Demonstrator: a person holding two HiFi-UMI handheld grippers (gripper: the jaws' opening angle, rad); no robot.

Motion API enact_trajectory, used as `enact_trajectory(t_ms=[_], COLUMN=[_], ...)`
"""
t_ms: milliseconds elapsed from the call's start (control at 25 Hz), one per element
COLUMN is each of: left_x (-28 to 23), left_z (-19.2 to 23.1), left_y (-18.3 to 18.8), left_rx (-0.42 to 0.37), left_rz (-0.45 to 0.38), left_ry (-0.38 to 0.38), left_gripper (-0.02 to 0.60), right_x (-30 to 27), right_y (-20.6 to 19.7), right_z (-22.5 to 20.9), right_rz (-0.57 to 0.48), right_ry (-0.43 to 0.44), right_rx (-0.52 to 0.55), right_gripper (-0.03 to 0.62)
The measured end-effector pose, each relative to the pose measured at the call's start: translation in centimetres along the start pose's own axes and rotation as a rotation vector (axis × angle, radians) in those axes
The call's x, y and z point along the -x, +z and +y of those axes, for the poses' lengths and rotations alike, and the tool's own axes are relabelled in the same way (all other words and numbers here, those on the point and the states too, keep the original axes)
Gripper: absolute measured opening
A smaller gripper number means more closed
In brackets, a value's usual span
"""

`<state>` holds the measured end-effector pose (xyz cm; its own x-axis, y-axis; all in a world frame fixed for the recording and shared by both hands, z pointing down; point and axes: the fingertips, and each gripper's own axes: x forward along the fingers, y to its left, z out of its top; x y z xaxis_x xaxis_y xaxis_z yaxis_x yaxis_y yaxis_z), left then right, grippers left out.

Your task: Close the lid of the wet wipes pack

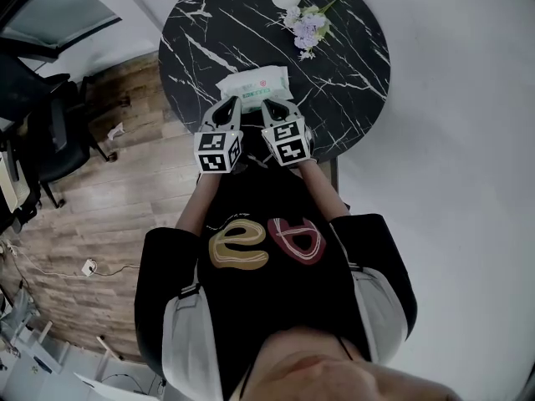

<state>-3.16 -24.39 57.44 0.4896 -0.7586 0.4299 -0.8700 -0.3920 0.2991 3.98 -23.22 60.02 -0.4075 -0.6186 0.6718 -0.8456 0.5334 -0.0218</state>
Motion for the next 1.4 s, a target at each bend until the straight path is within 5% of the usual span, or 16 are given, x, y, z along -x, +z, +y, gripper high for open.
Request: enact_trajectory(t_ms=[720,1400], left_x=[6.2,8.0], left_z=[-4.5,-5.5], left_y=[5.0,5.7], left_rx=[-0.144,-0.228], left_rz=[-0.17,-0.183], left_ry=[-0.098,-0.174], left_gripper=[0.025,0.025], right_x=[9.5,12.2], right_y=[3.7,4.9], right_z=[0.9,2.2], right_rz=[-0.31,-0.381], right_ry=[-0.134,-0.257], right_rx=[-0.084,-0.061], right_gripper=[0.041,0.011])
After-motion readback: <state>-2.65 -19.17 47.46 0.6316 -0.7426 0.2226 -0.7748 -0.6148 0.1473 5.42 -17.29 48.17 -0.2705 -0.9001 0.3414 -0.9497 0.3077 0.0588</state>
